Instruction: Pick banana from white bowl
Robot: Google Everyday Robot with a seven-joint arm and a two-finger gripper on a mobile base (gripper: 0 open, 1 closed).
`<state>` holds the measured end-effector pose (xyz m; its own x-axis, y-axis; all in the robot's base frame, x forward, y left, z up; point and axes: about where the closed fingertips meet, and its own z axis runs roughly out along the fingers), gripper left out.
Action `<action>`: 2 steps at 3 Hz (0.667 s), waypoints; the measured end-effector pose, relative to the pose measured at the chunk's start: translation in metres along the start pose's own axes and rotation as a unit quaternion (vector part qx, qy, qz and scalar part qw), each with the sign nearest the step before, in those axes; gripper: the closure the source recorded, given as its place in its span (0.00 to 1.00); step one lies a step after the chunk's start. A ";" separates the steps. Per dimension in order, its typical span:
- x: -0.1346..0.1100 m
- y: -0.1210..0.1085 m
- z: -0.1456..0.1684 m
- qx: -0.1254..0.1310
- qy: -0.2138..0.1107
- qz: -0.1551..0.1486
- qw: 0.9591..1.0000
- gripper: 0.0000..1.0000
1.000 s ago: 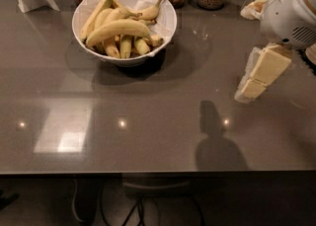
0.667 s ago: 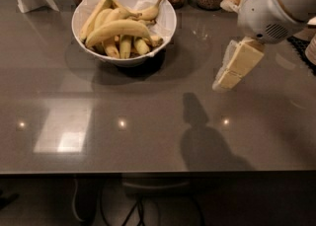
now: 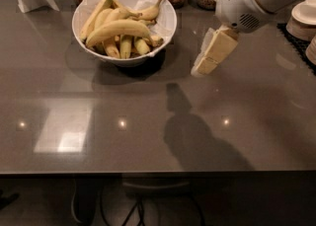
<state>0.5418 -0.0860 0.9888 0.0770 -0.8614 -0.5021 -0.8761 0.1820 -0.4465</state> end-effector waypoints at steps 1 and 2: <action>-0.015 -0.004 0.014 0.001 -0.013 -0.018 1.000 0.00; -0.047 -0.019 0.040 0.005 -0.042 -0.045 0.998 0.00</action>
Offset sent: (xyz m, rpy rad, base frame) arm 0.0617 0.1008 0.0025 0.0638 -0.1124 0.1734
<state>0.5734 -0.0296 0.9912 0.1953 -0.8323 -0.5187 -0.8588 0.1103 -0.5003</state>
